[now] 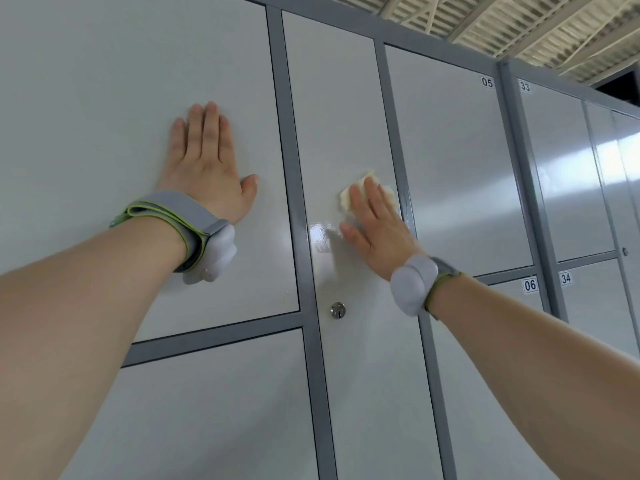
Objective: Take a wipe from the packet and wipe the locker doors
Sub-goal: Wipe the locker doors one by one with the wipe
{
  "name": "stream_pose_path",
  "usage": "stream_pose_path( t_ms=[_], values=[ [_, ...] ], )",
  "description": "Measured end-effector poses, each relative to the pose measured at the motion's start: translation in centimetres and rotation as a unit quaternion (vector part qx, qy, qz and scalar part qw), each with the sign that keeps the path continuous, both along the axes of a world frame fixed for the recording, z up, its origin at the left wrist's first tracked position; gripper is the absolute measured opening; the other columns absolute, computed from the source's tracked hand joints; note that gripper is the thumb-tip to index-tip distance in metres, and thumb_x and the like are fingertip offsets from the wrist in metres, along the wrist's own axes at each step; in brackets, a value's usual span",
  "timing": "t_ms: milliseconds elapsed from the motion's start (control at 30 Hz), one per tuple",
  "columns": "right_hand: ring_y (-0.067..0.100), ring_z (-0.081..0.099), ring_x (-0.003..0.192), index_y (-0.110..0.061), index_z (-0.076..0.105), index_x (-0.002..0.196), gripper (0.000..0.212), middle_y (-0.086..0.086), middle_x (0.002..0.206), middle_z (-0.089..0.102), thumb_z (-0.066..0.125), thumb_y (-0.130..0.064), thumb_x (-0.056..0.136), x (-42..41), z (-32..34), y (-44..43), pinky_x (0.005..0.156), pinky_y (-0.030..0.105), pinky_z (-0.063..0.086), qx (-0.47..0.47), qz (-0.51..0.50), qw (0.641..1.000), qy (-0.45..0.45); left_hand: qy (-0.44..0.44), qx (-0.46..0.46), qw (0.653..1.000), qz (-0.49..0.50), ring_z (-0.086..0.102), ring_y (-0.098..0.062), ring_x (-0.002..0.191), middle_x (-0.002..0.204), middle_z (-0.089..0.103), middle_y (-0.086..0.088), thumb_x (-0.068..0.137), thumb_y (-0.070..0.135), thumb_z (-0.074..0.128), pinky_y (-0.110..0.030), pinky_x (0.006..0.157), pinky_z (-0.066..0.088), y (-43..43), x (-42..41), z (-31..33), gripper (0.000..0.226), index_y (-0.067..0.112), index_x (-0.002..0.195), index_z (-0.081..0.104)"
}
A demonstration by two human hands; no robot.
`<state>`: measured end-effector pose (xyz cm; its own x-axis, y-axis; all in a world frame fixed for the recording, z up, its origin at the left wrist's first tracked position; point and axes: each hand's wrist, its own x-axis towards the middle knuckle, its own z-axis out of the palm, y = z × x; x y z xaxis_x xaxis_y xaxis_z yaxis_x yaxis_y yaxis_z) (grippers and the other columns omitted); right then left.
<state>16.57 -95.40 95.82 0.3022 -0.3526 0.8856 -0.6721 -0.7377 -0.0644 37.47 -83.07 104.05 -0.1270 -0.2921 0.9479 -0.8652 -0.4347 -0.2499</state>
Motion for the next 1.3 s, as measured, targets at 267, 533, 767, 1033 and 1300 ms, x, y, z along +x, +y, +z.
stream_pose_path(
  t_ms=[267, 533, 767, 1033, 1300],
  values=[
    [0.021, -0.017, 0.144, -0.011, -0.004, 0.15, 0.074, 0.011, 0.157, -0.016, 0.027, -0.053, 0.098, 2.3, 2.3, 1.1, 0.116, 0.027, -0.012, -0.05, 0.004, 0.998, 0.024, 0.012, 0.004, 1.0, 0.011, -0.01, -0.031, 0.145, 0.157, -0.008, -0.019, 0.096, 0.042, 0.032, -0.04, 0.115, -0.011, -0.1, -0.1, 0.0, 0.078, -0.006, 0.147, -0.004],
    [0.017, -0.018, 0.143, -0.014, -0.003, 0.15, 0.09, 0.008, 0.157, -0.014, 0.006, -0.074, 0.083, -1.1, -0.4, -0.6, 0.115, 0.025, -0.011, -0.095, 0.011, 0.988, 0.12, 0.027, 0.022, 0.999, 0.027, -0.011, -0.03, 0.145, 0.157, -0.01, -0.019, 0.096, 0.042, 0.031, -0.038, 0.115, -0.012, 0.4, -0.4, 0.0, 0.077, -0.005, 0.147, -0.003],
    [0.021, -0.018, 0.144, -0.016, -0.006, 0.151, 0.075, 0.007, 0.157, -0.018, 0.029, -0.054, 0.096, -1.5, 5.5, -0.8, 0.116, 0.031, -0.007, 0.03, -0.007, 0.999, 0.013, 0.05, 0.045, 0.997, 0.048, -0.014, -0.028, 0.144, 0.156, -0.014, -0.016, 0.097, 0.042, 0.031, -0.036, 0.116, -0.012, 0.8, -1.1, 0.1, 0.076, -0.003, 0.147, -0.006],
    [0.017, -0.024, 0.14, -0.013, -0.004, 0.15, 0.1, 0.01, 0.156, -0.017, -0.005, -0.079, 0.075, -1.6, -1.1, -1.0, 0.115, 0.029, -0.014, -0.084, 0.036, 0.985, 0.146, 0.055, 0.048, 0.997, 0.037, -0.007, -0.027, 0.145, 0.158, -0.005, -0.015, 0.097, 0.038, 0.038, -0.034, 0.116, -0.007, 1.6, -1.7, 0.3, 0.074, -0.002, 0.148, 0.003],
    [0.021, -0.016, 0.145, -0.018, -0.003, 0.151, 0.073, 0.007, 0.157, -0.018, 0.025, -0.057, 0.096, -3.8, 1.0, -1.8, 0.116, 0.03, -0.007, -0.022, 0.002, 0.995, 0.096, -0.015, 0.053, 0.996, -0.07, 0.022, -0.04, 0.14, 0.15, 0.026, -0.027, 0.087, 0.041, 0.021, -0.044, 0.116, 0.011, 0.3, -2.4, -4.2, 0.075, -0.013, 0.139, 0.03]
  ],
)
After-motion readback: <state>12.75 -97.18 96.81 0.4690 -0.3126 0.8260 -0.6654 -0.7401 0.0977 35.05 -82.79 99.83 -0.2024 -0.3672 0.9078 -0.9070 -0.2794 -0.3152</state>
